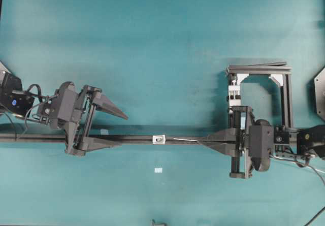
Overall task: Insert the wire through the hole in the metal fitting marked with a red label.
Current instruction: 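Align the wire tip with the red-ringed hole in the white fitting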
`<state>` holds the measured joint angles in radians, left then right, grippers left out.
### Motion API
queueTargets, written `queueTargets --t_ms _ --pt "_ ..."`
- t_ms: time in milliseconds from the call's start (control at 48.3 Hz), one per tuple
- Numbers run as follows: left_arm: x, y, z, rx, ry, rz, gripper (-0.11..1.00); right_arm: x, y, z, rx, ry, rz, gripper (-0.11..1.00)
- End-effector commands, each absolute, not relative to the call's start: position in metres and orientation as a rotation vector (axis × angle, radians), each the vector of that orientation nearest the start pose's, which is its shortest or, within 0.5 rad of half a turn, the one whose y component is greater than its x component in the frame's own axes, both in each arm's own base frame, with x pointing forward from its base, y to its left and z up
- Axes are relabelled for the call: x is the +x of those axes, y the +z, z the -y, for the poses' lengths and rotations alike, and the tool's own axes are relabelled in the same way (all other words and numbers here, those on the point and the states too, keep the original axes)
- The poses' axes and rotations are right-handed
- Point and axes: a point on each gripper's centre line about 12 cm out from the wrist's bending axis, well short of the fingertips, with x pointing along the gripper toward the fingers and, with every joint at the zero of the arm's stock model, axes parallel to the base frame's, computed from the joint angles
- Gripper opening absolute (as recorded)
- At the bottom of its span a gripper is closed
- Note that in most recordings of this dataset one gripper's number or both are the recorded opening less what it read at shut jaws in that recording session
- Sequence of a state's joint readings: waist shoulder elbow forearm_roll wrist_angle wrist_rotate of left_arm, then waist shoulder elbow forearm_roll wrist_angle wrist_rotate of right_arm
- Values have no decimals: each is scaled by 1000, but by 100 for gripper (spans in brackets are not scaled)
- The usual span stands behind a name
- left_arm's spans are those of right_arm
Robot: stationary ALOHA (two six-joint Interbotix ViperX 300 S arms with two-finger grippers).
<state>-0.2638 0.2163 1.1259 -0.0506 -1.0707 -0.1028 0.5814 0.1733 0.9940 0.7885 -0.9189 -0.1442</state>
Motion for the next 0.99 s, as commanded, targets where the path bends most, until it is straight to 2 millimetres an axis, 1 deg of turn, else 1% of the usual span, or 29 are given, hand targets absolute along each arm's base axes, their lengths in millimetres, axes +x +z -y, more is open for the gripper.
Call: queueTargets --t_ms 0,311,725,974 --pt "299 92 75 -86 -202 -244 69 306 104 -123 180 -79 -311 -1" --pt "301 92 76 -73 -205 -240 69 309 107 -125 179 -75 -303 -1" --pt "301 92 75 -74 -202 -241 69 308 104 -128 163 -51 -333 -1" --pt "305 94 75 -75 -200 -231 69 309 104 -127 164 -50 -335 -1"
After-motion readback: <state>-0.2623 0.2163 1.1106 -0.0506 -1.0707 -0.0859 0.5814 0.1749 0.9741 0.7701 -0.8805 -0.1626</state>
